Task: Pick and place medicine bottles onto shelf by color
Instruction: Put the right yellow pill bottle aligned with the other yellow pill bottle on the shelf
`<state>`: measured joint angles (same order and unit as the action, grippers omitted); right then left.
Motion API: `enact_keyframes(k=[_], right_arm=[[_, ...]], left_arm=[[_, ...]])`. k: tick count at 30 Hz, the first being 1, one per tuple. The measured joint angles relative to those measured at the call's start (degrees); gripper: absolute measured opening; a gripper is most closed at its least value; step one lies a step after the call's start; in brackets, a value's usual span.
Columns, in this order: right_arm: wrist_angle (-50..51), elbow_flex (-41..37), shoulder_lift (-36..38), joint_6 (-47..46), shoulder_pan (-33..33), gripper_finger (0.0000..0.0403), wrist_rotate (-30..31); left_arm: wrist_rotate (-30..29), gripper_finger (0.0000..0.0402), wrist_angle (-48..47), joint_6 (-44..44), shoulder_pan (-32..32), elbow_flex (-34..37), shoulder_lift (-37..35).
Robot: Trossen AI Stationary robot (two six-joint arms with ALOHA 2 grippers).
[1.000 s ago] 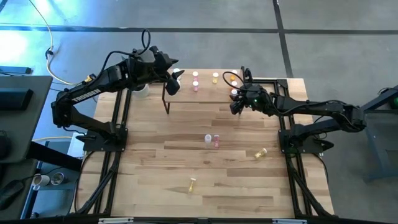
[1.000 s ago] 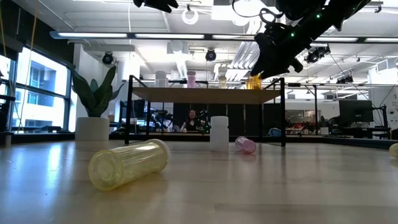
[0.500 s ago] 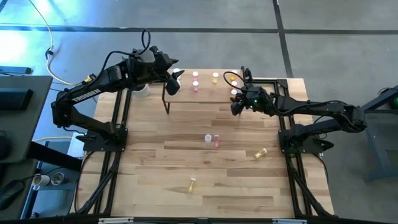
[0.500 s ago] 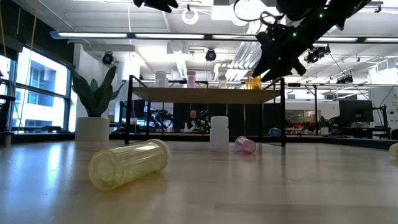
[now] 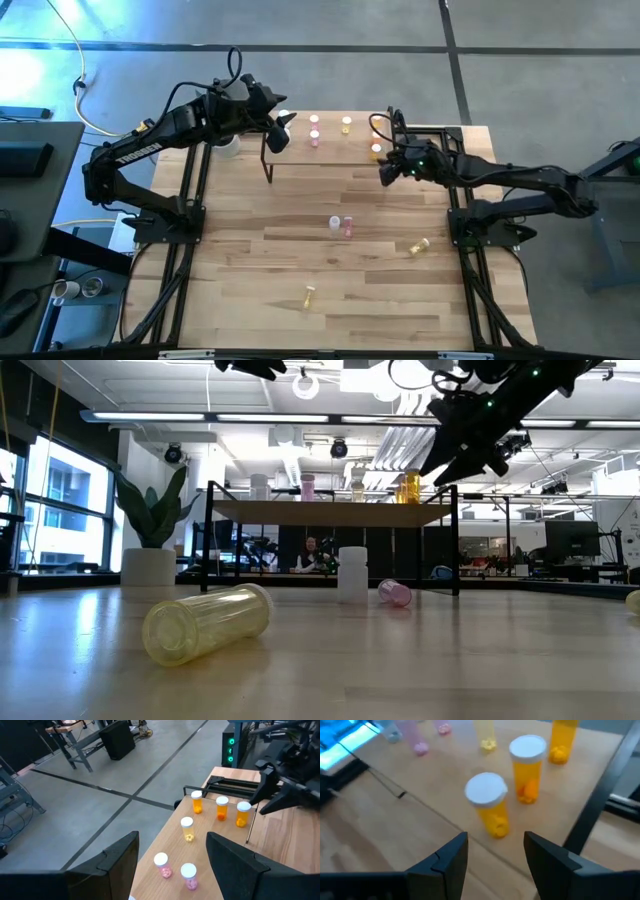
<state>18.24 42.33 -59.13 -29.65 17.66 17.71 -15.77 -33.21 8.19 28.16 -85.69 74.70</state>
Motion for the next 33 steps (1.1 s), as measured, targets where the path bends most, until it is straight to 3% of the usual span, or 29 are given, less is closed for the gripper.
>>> enact_keyframes(k=[8,14,17,23,29,33], right_arm=[[3.5,0.0,2.4,-8.5,-4.2,0.0184,-6.7],[1.8,0.0,2.6,-13.9,-9.7,0.0184,-13.6],[-0.8,0.0,2.6,-14.2,-12.6,0.0184,-13.9],[-9.8,0.0,2.6,-8.2,-15.3,0.0184,-14.1],[-19.2,0.0,2.6,-0.4,-16.9,0.0184,-14.1],[-23.1,1.5,2.5,4.7,-18.5,0.0184,-14.7]], left_arm=[[0.0,0.0220,-2.4,2.6,0.0,0.0,-0.3],[-1.4,0.0220,-3.1,2.8,-0.1,0.0,-1.5],[-1.4,0.0220,-3.0,2.0,-0.6,0.0,-2.8],[-0.7,0.0220,-3.1,-3.4,-1.0,0.0,-6.0],[6.5,0.0220,-4.4,-9.0,-0.9,0.0,-9.4],[11.6,0.0220,-10.4,-10.1,-1.0,0.0,-10.7]])
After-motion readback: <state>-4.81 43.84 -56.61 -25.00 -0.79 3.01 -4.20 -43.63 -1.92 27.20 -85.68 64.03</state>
